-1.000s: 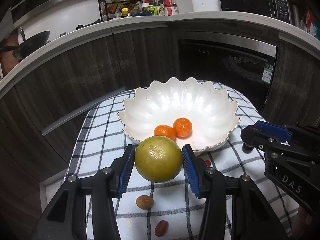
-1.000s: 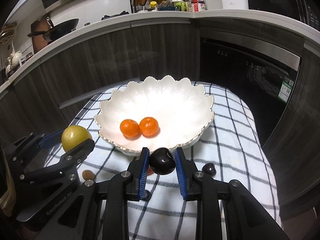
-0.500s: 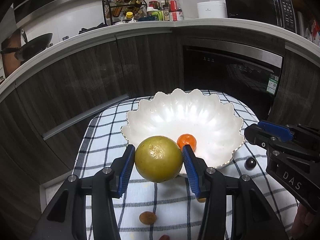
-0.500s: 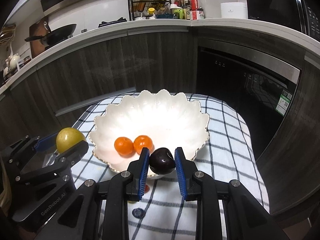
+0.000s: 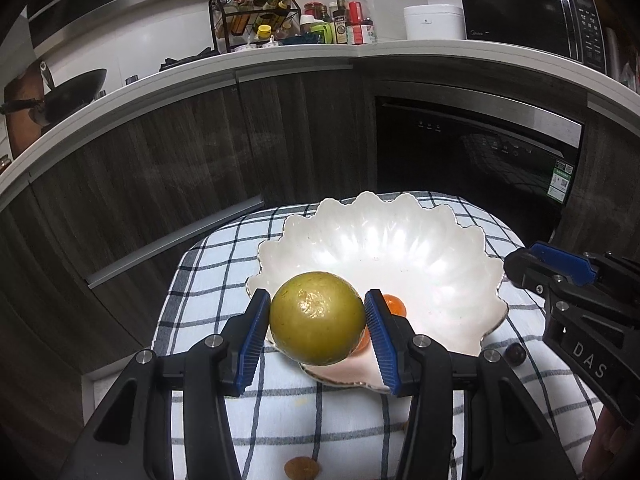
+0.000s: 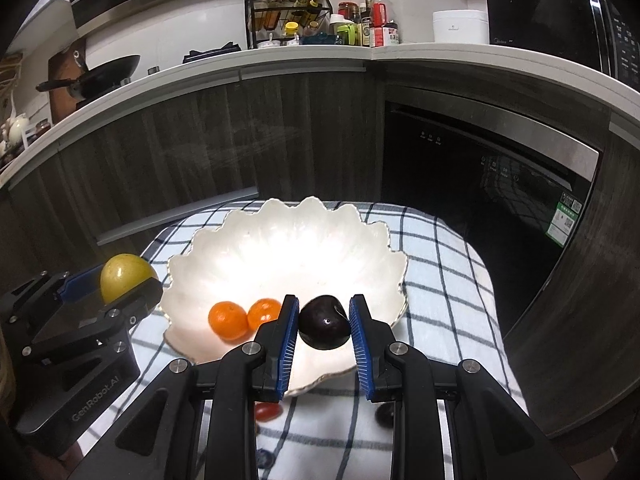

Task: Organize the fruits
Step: 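Lift the yellow-green fruit and dark plum and carry them toward the bowl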

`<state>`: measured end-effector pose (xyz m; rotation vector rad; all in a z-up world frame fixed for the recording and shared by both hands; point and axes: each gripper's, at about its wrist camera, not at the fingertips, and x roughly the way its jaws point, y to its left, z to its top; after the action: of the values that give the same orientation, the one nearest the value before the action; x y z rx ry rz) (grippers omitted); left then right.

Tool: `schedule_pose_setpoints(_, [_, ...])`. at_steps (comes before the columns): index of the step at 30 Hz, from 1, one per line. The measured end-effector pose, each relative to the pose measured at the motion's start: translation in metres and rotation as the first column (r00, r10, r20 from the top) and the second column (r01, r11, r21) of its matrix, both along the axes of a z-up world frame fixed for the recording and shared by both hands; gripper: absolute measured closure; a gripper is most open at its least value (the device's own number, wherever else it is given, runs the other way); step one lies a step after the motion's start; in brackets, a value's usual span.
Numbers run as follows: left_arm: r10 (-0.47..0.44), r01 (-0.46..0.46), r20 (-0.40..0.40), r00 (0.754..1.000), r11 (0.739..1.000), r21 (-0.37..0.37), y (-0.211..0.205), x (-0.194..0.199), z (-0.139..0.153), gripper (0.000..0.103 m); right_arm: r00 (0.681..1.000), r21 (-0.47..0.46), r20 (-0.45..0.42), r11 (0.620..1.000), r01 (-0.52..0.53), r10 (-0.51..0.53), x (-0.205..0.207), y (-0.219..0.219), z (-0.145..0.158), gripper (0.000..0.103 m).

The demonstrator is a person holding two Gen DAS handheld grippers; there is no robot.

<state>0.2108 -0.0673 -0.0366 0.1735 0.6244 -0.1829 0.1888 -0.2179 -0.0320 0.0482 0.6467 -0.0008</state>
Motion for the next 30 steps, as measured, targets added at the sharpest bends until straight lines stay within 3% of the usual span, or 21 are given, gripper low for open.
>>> schedule_pose_setpoints(30, [0.037,-0.036,-0.047,0.998,0.999,0.012,-0.002,0.069,-0.016,0.055,0.997,-0.047,-0.025,0.996,0.072,-0.073,0.064,-0.014,-0.006,0.075])
